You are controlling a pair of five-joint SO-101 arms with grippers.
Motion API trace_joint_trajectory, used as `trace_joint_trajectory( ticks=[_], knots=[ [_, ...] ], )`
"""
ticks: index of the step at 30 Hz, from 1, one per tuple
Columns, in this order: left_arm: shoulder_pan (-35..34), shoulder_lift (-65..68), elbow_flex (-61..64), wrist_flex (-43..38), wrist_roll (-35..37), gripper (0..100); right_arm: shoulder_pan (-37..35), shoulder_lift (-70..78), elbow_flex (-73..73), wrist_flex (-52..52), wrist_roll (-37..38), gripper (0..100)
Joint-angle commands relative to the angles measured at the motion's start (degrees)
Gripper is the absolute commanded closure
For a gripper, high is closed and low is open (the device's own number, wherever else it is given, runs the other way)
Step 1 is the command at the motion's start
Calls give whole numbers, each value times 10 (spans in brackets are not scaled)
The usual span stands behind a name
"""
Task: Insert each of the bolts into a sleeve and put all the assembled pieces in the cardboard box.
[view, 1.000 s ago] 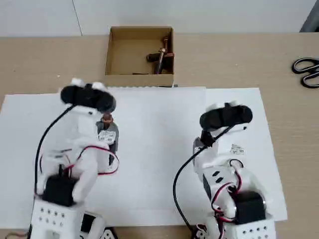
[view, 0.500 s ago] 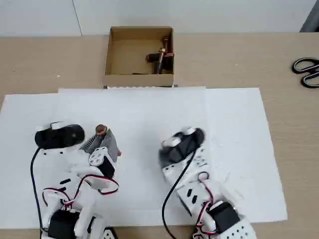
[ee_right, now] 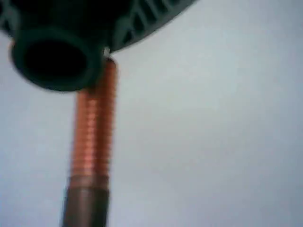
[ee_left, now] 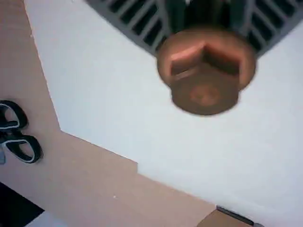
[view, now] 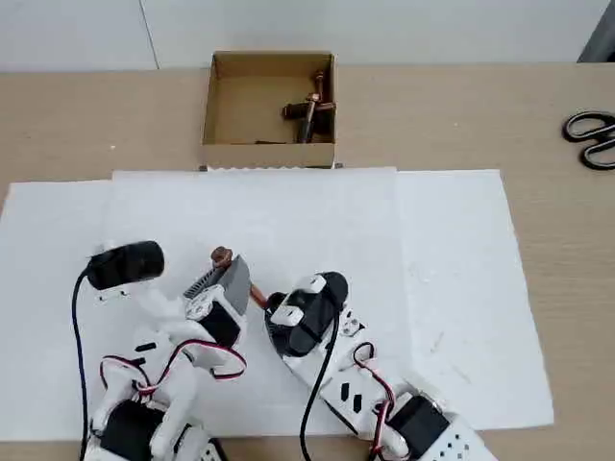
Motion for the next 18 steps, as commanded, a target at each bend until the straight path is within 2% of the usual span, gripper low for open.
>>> trace_joint_trajectory(
  ticks=[1,8,14,18],
  knots=[
    [17,-1,2,-48,5,995,-9,-1,8,-7,24,996],
    [17,-2,2,-100,-35,995,-8,-7,8,51,26,996],
    [20,-2,0,-99,-40,995,-8,-7,8,51,26,996],
    [20,-2,0,-99,-105,995,7,-7,8,52,26,996]
  ],
)
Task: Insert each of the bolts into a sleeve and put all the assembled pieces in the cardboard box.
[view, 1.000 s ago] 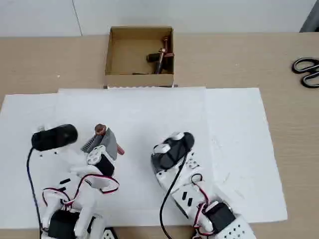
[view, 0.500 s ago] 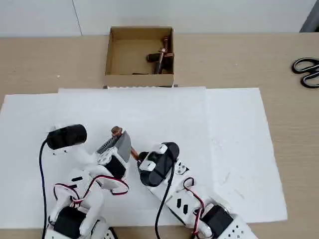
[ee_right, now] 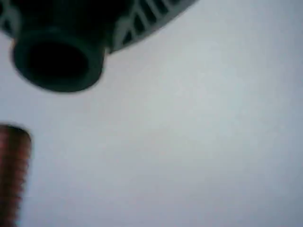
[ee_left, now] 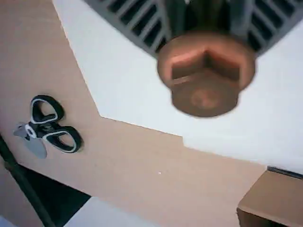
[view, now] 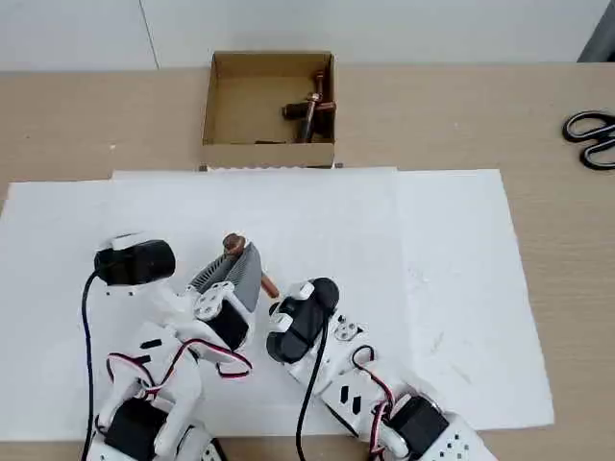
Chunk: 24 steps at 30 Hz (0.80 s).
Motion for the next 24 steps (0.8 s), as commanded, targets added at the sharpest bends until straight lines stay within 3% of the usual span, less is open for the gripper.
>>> trace_joint_trajectory(
  ticks=[1,6,13,24],
  knots=[
    [3,-2,-9,-18,-48,995,17,-7,8,3,6,996],
    [10,-2,-9,-16,-62,995,28,-7,8,3,6,996],
    [79,-2,-10,7,-62,995,28,-7,8,3,6,996],
    [78,-2,-7,4,-63,995,28,-7,8,2,6,996]
  ],
)
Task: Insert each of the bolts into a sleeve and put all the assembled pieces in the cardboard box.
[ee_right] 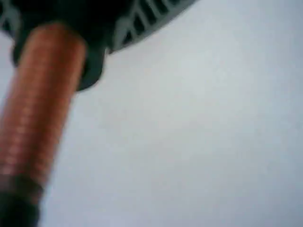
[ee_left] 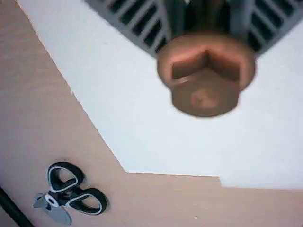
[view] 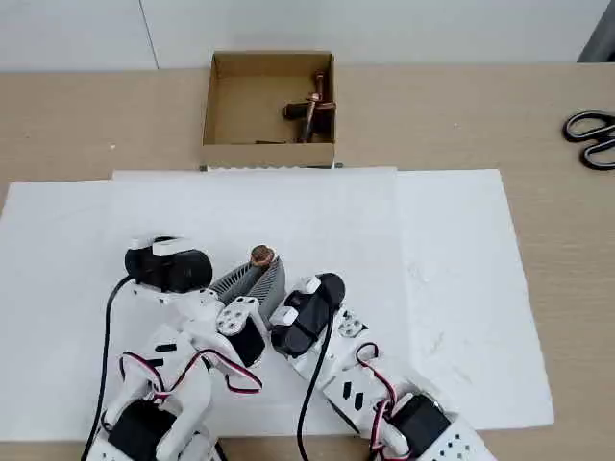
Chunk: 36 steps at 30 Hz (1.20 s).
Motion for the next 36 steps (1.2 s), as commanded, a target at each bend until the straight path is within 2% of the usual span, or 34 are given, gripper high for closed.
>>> trace_joint_trajectory(
  ticks=[1,5,8,15,23,31,36],
  knots=[
    [1,-2,-7,-2,-5,995,6,-7,8,2,6,996],
    [1,-2,-7,-2,-7,995,6,-7,8,2,6,996],
    [1,-2,-7,-2,-41,995,6,-7,8,2,6,996],
    [1,-2,0,-2,-47,995,6,-7,7,0,6,996],
    [-39,-2,15,-4,-44,995,6,-7,3,-2,6,996],
    [-33,-2,19,-2,-41,995,5,-7,2,-3,6,996],
    [-6,-2,25,-1,-8,995,-12,-7,2,-3,6,996]
  ],
)
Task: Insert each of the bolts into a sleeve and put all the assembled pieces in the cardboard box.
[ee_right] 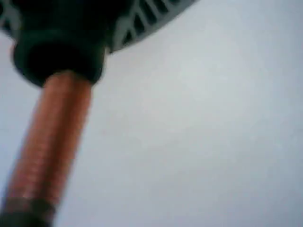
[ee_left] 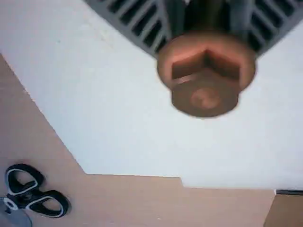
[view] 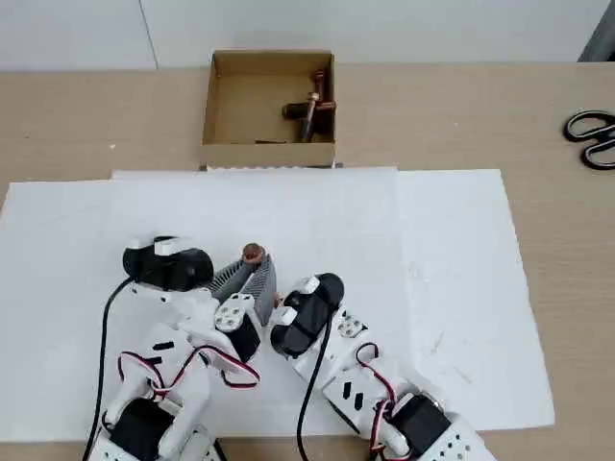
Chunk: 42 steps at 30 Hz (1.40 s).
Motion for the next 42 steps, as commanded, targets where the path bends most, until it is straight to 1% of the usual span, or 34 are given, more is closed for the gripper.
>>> trace_joint_trajectory(
  ticks=[1,4,8,10,13,17,19,22,24,27,29,31,35,36,37,42],
  knots=[
    [25,3,0,-1,14,995,-11,-8,3,-4,4,996],
    [42,3,0,-1,14,995,-9,-8,3,-4,4,996],
    [41,3,1,5,11,995,-9,-8,-3,-4,4,996],
    [44,3,2,23,11,995,-8,-8,-12,-9,5,996],
    [45,3,3,57,11,995,4,-8,-17,-48,7,996],
    [47,3,3,98,11,995,17,-8,-16,-78,44,996],
    [67,3,3,120,11,995,17,-8,-16,-96,57,996],
    [119,3,5,146,11,995,16,-8,-16,-118,64,996],
    [138,3,15,141,10,995,16,-8,-14,-118,71,996],
    [138,3,29,115,9,995,16,-8,-13,-117,74,996],
    [138,3,36,101,-6,991,16,-8,-11,-116,74,996],
    [137,3,44,98,-23,938,16,-8,-11,-116,74,996],
    [102,3,56,98,-26,714,16,-8,-4,-115,74,996],
    [89,3,56,98,-29,672,16,-8,-1,-115,74,996],
    [76,3,56,99,-40,651,16,-8,2,-115,74,996],
    [24,3,38,101,-74,666,16,-8,8,-116,70,996]
  ],
)
